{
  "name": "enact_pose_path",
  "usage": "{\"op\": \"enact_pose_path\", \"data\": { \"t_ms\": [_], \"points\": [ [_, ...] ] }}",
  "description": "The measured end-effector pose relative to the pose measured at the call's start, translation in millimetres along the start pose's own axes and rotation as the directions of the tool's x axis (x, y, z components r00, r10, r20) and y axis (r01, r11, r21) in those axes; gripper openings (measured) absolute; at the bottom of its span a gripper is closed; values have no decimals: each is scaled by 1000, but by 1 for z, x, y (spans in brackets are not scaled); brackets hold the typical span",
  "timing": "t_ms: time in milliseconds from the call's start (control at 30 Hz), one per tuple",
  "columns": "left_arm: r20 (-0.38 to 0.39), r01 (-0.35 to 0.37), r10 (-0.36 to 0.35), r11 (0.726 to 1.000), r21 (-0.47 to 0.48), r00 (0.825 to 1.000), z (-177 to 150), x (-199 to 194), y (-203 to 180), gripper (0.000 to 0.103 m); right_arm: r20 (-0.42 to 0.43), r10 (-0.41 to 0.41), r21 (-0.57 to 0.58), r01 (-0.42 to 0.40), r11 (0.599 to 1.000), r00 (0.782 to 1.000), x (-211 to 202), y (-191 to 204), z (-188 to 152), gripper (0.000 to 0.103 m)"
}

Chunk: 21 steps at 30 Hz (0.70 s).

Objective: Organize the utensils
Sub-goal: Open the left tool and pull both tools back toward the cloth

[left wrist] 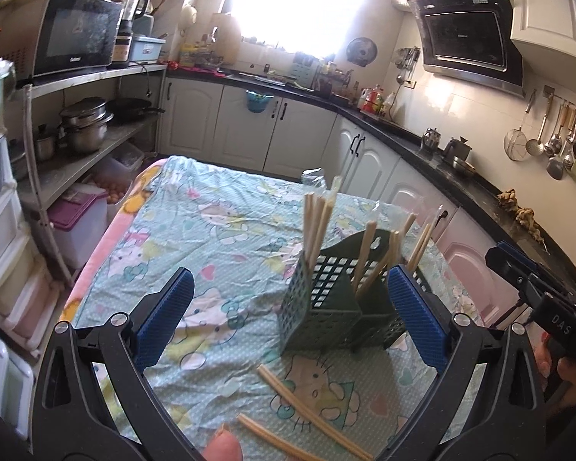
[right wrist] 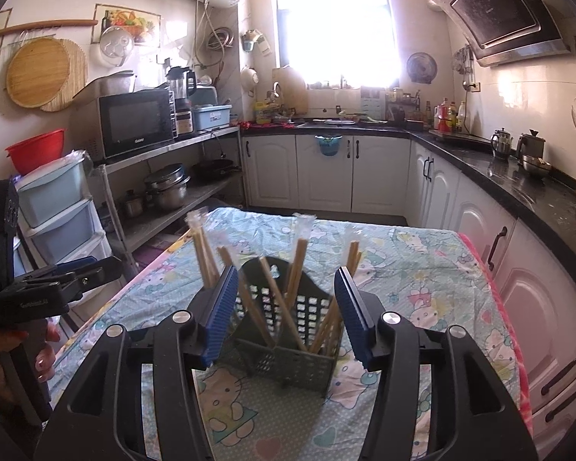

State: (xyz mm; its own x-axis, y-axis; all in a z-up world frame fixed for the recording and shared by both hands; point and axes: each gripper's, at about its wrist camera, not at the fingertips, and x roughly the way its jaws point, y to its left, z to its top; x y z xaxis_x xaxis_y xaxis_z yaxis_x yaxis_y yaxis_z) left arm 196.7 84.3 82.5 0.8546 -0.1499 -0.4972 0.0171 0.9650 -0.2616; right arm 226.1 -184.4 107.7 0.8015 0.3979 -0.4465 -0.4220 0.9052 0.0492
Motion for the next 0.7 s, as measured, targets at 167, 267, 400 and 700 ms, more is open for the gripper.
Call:
{"op": "enact_pose_path", "data": {
  "t_ms": [167, 267, 400, 700],
  "points": [
    [-25, -21, 21, 1000, -16, 999, -11, 0, 12, 93, -24, 21, -14, -22, 1000, 999, 4, 10, -8, 50],
    [-34, -31, 31, 999, -12, 999, -19, -2, 16, 93, -38, 32, -27, -33, 999, 999, 6, 16, -13, 50],
    [-52, -42, 42, 999, -2, 998, -27, -1, 18, 93, -55, 44, -38, -46, 998, 998, 9, 22, -18, 50],
    [-107, -52, 51, 999, -2, 993, -49, 4, 29, 93, -107, 78, -82, -87, 993, 991, 17, 37, -32, 50]
  ]
}}
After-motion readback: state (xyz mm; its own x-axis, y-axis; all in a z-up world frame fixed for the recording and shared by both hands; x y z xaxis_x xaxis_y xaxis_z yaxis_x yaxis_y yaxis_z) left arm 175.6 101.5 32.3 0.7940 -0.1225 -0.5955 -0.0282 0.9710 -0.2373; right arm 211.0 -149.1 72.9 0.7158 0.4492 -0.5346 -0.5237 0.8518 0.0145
